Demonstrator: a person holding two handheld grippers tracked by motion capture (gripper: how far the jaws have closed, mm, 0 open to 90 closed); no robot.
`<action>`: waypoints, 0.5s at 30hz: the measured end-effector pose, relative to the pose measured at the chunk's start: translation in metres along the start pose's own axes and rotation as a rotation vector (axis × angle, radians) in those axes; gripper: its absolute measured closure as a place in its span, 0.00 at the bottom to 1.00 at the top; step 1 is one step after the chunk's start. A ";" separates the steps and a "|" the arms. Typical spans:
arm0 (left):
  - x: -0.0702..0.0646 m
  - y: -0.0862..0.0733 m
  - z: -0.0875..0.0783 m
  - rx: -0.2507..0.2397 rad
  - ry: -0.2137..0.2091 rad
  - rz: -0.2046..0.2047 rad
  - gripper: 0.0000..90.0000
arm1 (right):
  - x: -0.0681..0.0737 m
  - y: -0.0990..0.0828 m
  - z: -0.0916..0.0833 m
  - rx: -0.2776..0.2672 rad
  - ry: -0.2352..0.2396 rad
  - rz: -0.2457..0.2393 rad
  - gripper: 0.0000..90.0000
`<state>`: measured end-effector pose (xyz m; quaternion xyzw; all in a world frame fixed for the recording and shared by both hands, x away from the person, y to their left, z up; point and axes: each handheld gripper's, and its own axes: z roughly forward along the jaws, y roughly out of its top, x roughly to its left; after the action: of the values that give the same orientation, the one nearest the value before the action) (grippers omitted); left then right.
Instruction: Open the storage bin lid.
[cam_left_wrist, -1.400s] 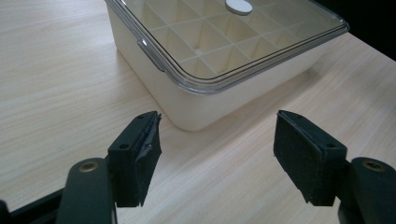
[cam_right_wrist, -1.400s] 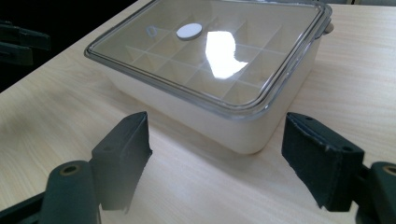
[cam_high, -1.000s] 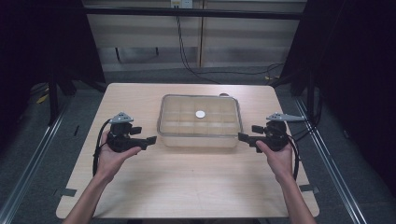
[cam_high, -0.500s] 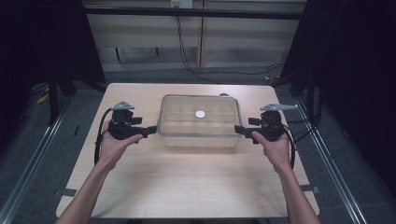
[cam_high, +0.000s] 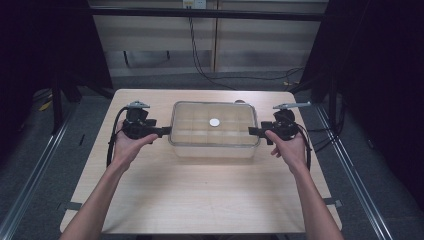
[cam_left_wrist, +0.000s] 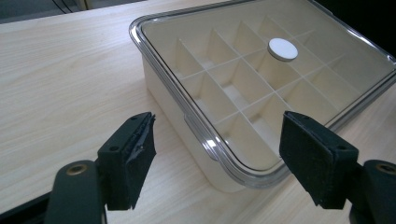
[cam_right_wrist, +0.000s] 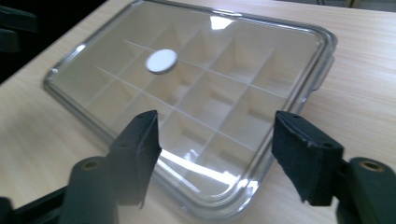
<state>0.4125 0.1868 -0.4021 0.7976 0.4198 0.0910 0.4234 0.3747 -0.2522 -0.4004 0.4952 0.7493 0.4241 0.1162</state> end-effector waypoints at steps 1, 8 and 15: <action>0.001 -0.001 0.003 0.003 0.000 -0.008 0.29 | -0.001 0.000 0.003 0.014 -0.023 -0.007 0.37; 0.003 -0.003 0.017 0.029 -0.015 -0.017 0.29 | -0.011 -0.003 0.021 0.035 -0.030 0.021 0.36; 0.001 -0.004 0.027 0.053 -0.036 -0.024 0.25 | -0.015 0.000 0.030 0.079 -0.041 0.058 0.26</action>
<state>0.4245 0.1722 -0.4219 0.8048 0.4241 0.0603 0.4107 0.4001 -0.2492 -0.4223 0.5296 0.7482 0.3870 0.0994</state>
